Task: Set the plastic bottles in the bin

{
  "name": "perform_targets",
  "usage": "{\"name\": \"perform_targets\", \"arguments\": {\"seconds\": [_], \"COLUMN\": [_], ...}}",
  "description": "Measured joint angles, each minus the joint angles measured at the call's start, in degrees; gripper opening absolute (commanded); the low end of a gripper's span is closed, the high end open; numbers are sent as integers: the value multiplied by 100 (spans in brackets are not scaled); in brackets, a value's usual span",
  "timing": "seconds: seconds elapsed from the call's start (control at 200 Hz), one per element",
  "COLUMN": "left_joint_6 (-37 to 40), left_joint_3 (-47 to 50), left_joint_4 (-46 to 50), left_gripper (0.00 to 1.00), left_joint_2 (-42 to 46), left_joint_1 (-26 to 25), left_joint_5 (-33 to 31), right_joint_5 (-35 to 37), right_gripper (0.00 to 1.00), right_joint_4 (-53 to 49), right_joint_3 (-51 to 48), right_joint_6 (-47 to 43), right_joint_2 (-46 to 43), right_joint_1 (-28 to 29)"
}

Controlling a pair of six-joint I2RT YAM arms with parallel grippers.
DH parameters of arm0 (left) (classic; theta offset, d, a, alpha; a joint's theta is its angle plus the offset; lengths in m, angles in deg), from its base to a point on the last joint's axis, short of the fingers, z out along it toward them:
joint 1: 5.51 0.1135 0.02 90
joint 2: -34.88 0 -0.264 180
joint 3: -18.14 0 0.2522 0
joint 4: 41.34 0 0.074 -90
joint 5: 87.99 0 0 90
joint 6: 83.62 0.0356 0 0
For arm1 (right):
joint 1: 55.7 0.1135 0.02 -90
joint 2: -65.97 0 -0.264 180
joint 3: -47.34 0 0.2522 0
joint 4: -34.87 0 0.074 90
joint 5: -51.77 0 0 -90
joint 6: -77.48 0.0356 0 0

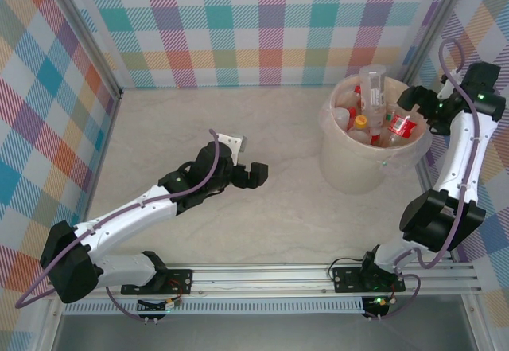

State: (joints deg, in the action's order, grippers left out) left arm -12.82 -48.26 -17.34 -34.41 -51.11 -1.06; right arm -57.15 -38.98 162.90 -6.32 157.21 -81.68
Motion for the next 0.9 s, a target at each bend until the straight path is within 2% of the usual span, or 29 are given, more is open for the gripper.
{"name": "perform_targets", "arguments": {"seconds": [0.195, 0.3, 0.465, 0.61, 0.73, 0.9], "left_joint_6": [15, -35, -192, -166, -105, -72], "left_joint_3": [0, 66, 479, 542, 728, 1226], "left_joint_4": [68, 87, 595, 1346, 1602, 1641], "left_gripper": [100, 100, 100, 100, 100, 100], "left_joint_2": [151, 291, 898, 1504, 1856, 1921], "left_joint_1": [13, 203, 955, 1550, 2011, 2455], "left_joint_5": [-9, 107, 39, -435, -929, -1534], "right_joint_5": [-693, -977, -1290, -1296, -1154, -1145], "right_gripper": [97, 97, 97, 97, 97, 99], "right_joint_4": [577, 896, 1349, 1851, 2194, 2273], "right_joint_3": [-796, -1126, -1661, -2192, -2317, -2155], "right_joint_6": [155, 199, 234, 511, 807, 870], "right_joint_2": [-363, -518, -581, -682, -737, -741], "right_joint_1": [42, 308, 1252, 2243, 3042, 3493]}}
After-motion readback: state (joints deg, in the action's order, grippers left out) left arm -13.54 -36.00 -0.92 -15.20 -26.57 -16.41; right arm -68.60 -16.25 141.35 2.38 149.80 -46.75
